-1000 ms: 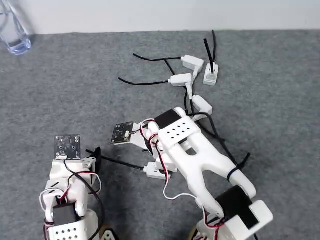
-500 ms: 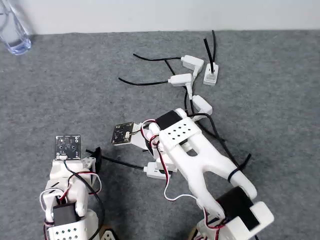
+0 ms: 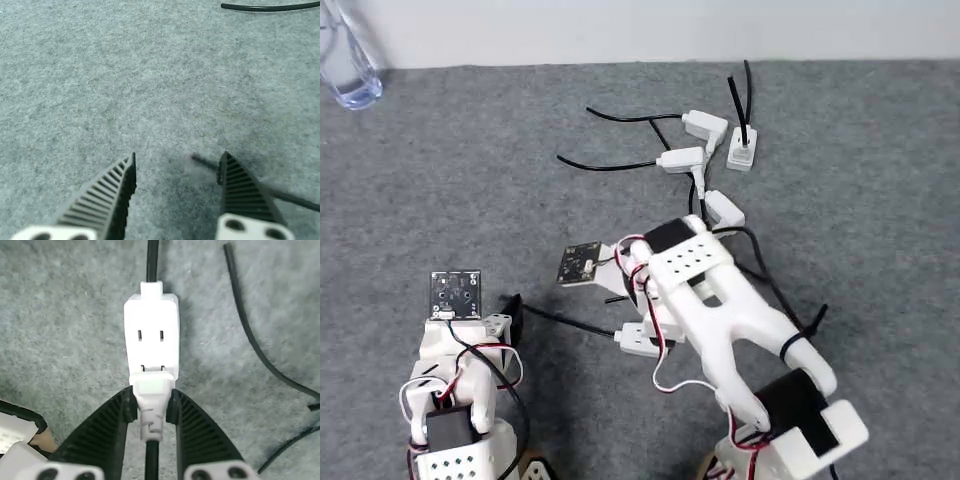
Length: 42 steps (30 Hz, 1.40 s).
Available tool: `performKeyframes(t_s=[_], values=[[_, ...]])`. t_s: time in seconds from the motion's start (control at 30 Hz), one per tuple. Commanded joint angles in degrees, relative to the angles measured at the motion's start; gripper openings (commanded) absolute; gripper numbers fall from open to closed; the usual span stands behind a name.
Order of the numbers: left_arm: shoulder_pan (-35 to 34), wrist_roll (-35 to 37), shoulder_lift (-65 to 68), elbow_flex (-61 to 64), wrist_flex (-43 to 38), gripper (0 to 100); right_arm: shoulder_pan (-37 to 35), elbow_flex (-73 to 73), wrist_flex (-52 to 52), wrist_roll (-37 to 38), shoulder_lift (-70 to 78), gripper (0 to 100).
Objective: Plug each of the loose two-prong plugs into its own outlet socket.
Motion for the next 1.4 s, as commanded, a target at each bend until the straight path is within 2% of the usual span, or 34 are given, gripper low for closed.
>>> performKeyframes(t_s=[0.0, 0.47, 0.87, 0.93, 1.07, 1.13, 1.37], values=[[0.4, -0.7, -0.1, -0.4, 0.1, 25, -1.5, 2.1, -4.4, -1.5, -0.1, 0.8], [0.4, -0.7, -0.1, -0.4, 0.1, 25, -2.4, 13.9, -16.0, -1.7, 0.0, 0.8], [0.4, -0.7, -0.1, -0.4, 0.1, 25, -2.4, 14.2, -16.2, -1.7, -0.7, 1.0], [0.4, -0.6, -0.1, -0.4, 0.0, 25, -2.5, 12.5, -14.0, -1.6, -1.2, 4.6], [0.3, -0.4, -0.1, -0.4, -0.4, 26, -2.5, 7.4, -8.5, -4.3, -3.6, 25.6], [0.2, -0.4, -0.1, -0.4, -0.4, 26, -2.5, 5.0, -6.1, -6.6, -5.1, 33.0], [0.2, -0.4, -0.1, -0.4, -0.4, 26, -5.9, 2.6, -3.5, -7.0, -5.1, 28.8]])
